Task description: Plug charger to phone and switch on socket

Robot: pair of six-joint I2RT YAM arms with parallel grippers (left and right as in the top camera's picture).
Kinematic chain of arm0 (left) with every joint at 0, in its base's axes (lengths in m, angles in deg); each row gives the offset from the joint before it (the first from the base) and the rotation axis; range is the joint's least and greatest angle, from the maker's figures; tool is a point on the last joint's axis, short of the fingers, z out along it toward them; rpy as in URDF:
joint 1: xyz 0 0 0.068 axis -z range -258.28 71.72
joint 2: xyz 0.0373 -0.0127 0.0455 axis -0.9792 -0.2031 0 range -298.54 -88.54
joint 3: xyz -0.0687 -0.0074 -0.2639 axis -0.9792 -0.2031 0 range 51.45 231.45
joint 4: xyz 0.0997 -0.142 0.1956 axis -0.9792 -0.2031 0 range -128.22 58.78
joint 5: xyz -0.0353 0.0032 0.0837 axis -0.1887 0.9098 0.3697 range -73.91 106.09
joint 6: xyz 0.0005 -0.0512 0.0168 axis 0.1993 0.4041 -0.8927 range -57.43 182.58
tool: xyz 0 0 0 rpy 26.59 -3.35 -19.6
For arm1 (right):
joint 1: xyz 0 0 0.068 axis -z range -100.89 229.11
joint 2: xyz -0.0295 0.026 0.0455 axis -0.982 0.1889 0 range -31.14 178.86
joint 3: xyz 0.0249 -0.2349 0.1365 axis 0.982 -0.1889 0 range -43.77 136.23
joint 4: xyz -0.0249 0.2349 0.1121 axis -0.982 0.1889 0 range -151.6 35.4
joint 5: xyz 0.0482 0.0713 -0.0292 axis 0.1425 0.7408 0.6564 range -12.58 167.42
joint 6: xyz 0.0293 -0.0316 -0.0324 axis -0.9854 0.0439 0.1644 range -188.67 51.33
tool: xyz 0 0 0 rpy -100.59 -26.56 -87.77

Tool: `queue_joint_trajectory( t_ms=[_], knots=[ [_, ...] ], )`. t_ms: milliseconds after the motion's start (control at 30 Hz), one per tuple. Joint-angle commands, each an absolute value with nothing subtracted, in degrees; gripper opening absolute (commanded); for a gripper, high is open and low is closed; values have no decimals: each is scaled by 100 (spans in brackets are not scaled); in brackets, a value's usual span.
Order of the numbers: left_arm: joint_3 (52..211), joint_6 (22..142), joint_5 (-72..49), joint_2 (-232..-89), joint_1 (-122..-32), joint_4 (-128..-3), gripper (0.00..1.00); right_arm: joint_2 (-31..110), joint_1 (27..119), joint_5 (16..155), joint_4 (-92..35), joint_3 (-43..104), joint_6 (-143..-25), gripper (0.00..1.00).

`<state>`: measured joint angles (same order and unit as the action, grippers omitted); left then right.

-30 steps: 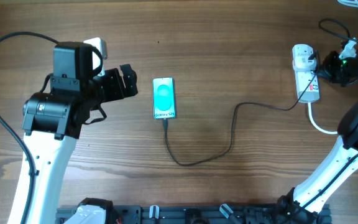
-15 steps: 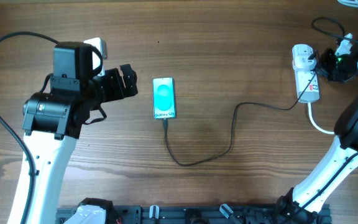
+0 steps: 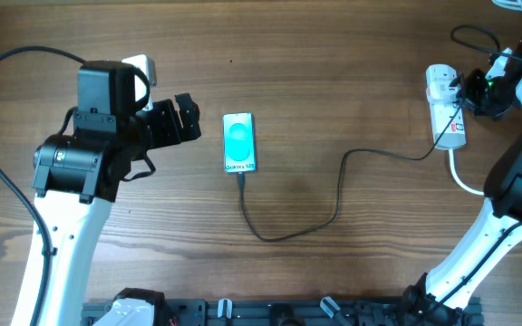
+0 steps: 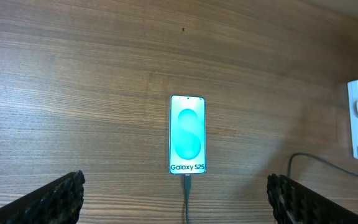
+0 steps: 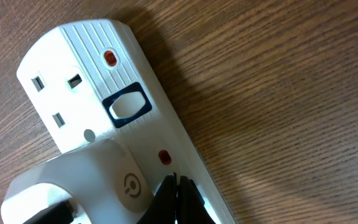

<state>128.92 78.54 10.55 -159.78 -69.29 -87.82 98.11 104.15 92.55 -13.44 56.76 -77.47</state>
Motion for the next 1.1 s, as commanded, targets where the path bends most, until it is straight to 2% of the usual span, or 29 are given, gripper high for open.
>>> queue_joint_trajectory(
  t_ms=[0, 300, 433, 567, 733, 1067],
  knots=[
    [12921, 7845, 1125, -15956, -6955, -8767, 100, 10067, 10157, 9325, -793, 5300, -7922, 4],
    [12921, 7845, 1125, -15956, -6955, -8767, 100, 10067, 10157, 9314, -697, 5300, -8221, 4],
    [12919, 7845, 1125, -15958, -6955, -8767, 100, 10038, 10247, 8752, -730, 5318, -8733, 4],
    [12919, 7845, 1125, -15958, -6955, -8767, 100, 9778, 10516, 8755, -489, 5471, -9030, 4],
    [12921, 7845, 1125, -15958, -6955, -8767, 100, 8528, 10811, 8842, -172, 5659, -8886, 4],
    [12921, 7845, 1125, -15958, -6955, -8767, 100, 5800, 10363, 10018, 689, 5659, -7235, 4]
  ],
)
